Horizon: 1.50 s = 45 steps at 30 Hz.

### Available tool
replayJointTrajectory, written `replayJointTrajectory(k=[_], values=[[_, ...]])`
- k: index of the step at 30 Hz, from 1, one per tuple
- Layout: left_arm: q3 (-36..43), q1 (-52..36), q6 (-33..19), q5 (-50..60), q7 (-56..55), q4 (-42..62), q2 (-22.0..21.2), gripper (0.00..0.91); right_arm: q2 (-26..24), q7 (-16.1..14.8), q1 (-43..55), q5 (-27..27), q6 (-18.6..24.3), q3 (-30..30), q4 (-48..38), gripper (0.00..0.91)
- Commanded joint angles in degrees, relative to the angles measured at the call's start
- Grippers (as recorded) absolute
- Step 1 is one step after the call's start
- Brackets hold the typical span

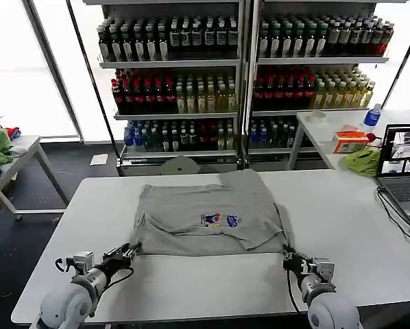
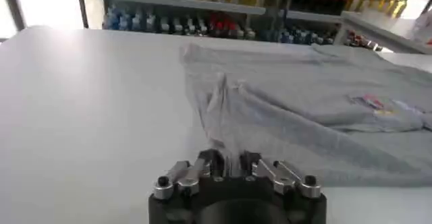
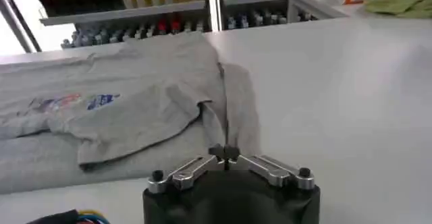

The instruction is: Fold and organize the clothes.

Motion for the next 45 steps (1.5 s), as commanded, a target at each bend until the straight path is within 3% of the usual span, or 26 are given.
replayJointTrajectory(k=[1, 12, 29, 39, 40, 41, 42, 43, 44, 45], values=[[0.10, 0.15, 0.14, -0.14, 0.14, 0.47, -0.52, 0.030, 0.27, 0.33, 0.21, 0.60, -0.08, 0.12, -0.25, 0.000], [-2.61, 7.50, 0.00, 1.01, -0.26, -5.96, -3.66, 0.020, -1.87, -1.20, -3.42, 2.46, 0.32, 0.46, 4.55, 0.000], [-9.13, 25.79, 0.51, 8.25, 0.02, -23.13, -7.93, 0.020, -5.25, -2.51, -21.50, 2.45, 2.46, 6.93, 14.47, 0.000], [-12.42, 33.25, 0.51, 12.48, 0.99, -26.35, -9.59, 0.020, -5.68, -2.70, -28.36, 2.26, 3.74, 9.59, 17.76, 0.010], [-12.79, 33.61, 0.52, 12.53, 0.85, -26.46, -9.69, 0.020, -5.79, -2.85, -28.93, 2.26, 3.63, 9.75, 18.13, 0.363], [-13.20, 34.24, 0.53, 12.56, 0.22, -26.55, -9.85, 0.020, -5.83, -2.62, -29.47, 2.12, 3.51, 9.90, 18.74, 0.806], [-13.47, 34.54, 0.52, 12.60, 0.21, -26.57, -9.84, 0.151, -5.75, -2.40, -29.64, 2.07, 3.43, 9.96, 18.91, 0.907], [-13.71, 35.14, 0.52, 12.59, 0.33, -26.63, -9.74, 0.403, -5.55, -2.11, -29.64, 2.07, 3.38, 9.95, 19.04, 0.907], [-13.78, 35.63, 0.51, 12.71, 0.29, -26.73, -9.72, 0.907, -5.26, -1.83, -29.47, 2.01, 3.54, 9.75, 19.10, 0.907], [-13.75, 35.95, 0.52, 12.77, 0.26, -26.81, -9.95, 0.907, -5.08, -1.86, -29.27, 1.86, 3.58, 9.67, 19.02, 0.907]])
